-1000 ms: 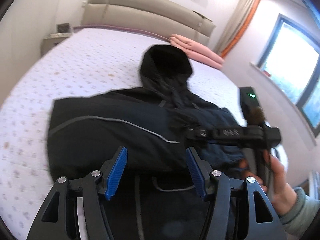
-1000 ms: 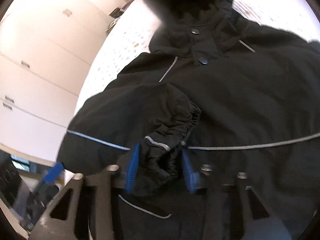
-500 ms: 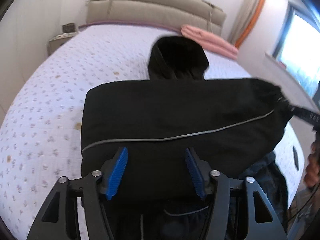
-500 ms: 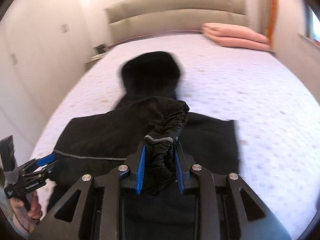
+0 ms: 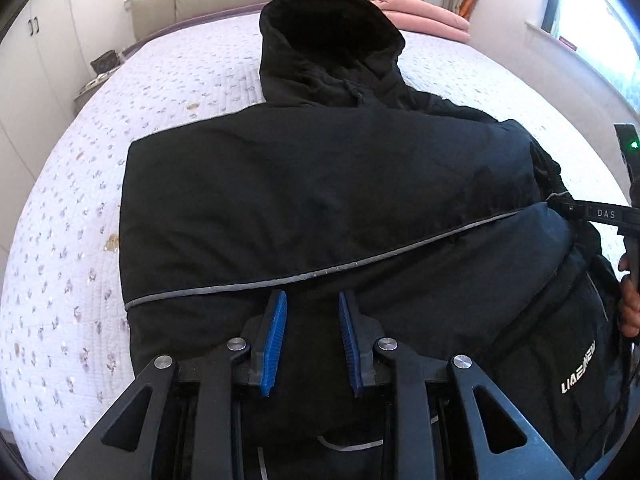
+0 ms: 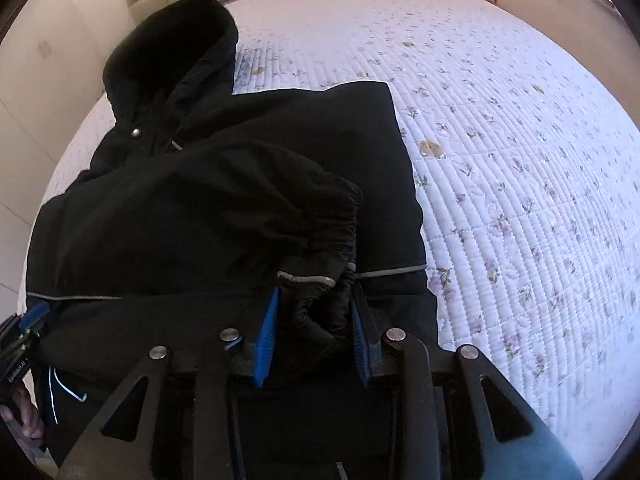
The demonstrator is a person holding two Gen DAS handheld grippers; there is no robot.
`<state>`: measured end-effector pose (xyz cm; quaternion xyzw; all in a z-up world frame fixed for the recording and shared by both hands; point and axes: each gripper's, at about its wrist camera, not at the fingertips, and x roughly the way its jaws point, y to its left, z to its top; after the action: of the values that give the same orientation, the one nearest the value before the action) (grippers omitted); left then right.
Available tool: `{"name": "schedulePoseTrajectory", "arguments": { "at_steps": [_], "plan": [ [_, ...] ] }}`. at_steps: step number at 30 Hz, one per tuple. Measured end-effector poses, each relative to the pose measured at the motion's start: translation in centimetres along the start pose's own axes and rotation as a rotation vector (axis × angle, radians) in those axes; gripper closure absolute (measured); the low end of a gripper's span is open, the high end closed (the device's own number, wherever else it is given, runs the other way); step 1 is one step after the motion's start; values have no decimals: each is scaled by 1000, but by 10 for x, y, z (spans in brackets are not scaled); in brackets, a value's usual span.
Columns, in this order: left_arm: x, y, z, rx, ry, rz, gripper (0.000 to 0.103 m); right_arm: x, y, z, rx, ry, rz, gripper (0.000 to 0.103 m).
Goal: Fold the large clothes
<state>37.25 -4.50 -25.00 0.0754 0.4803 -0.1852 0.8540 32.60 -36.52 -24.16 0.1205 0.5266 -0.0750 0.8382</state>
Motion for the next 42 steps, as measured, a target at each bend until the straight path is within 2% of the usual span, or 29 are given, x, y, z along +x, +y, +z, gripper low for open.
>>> {"name": "schedulePoseTrajectory", "arguments": {
  "at_steps": [2, 3, 4, 5, 7, 9, 10, 13, 15, 16, 18, 21, 24, 26, 27, 29, 30, 33, 34, 35, 36, 38, 42],
  "plan": [
    [-9, 2, 1, -4, -8, -28, 75, -7, 2, 4, -11, 22, 3, 68],
    [-18, 4, 4, -12, -25, -56, 75, -14, -1, 8, 6, 20, 23, 61],
    [-28, 7, 6, -22, -52, -88, 75, -27, -2, 11, 23, 3, 44, 60],
    [-41, 12, 12, -43, -92, -116, 74, -45, 0, 13, 30, -39, 51, 54],
    [-52, 22, 22, -90, -122, -144, 70, -69, 11, 16, 9, -113, 60, 52],
    [-48, 27, 32, -128, -108, -151, 70, -81, 34, 22, -45, -147, 83, 52],
    [-37, 30, 38, -150, -75, -118, 70, -81, 48, 24, -77, -148, 92, 52],
    [-4, 34, 41, -187, -1, -74, 70, -51, 85, 35, -137, -88, 85, 52],
    [15, 38, 38, -188, 18, -50, 70, -22, 99, 39, -158, -47, 18, 52],
    [21, 39, 34, -184, 19, -42, 70, 1, 102, 40, -169, 4, -27, 52],
    [25, 40, 32, -182, 11, -40, 70, 38, 97, 34, -149, 107, -27, 53],
    [23, 37, 30, -150, 8, -21, 70, 43, 100, 31, -201, 78, -38, 53],
    [2, 34, 27, -137, -22, -24, 70, 23, 98, 26, -187, 83, -12, 53],
    [-26, 33, 16, -127, -61, -70, 69, -12, 92, 14, -165, 34, 87, 53],
    [-39, 31, 11, -118, -79, -81, 69, -26, 92, 7, -174, 6, 104, 53],
    [-64, 29, -3, -84, -111, -73, 66, -57, 101, -13, -241, -59, 66, 53],
    [-69, 29, -6, -80, -113, -64, 65, -59, 103, -17, -257, -64, 51, 53],
    [-63, 33, -16, -93, -64, -27, 65, -44, 95, -31, -251, 7, 10, 53],
    [-50, 36, -18, -111, -14, 7, 65, -30, 87, -38, -225, 56, -10, 53],
    [-26, 42, -22, -144, 84, 35, 64, -14, 82, -42, -203, 105, -15, 53],
    [-9, 46, -25, -176, 135, 22, 64, 2, 77, -47, -183, 139, -3, 53],
    [3, 49, -25, -209, 133, 18, 63, 8, 74, -45, -161, 121, 20, 53],
    [3, 44, -22, -234, 118, 56, 63, 8, 73, -45, -145, 119, 24, 53]
  ]
}}
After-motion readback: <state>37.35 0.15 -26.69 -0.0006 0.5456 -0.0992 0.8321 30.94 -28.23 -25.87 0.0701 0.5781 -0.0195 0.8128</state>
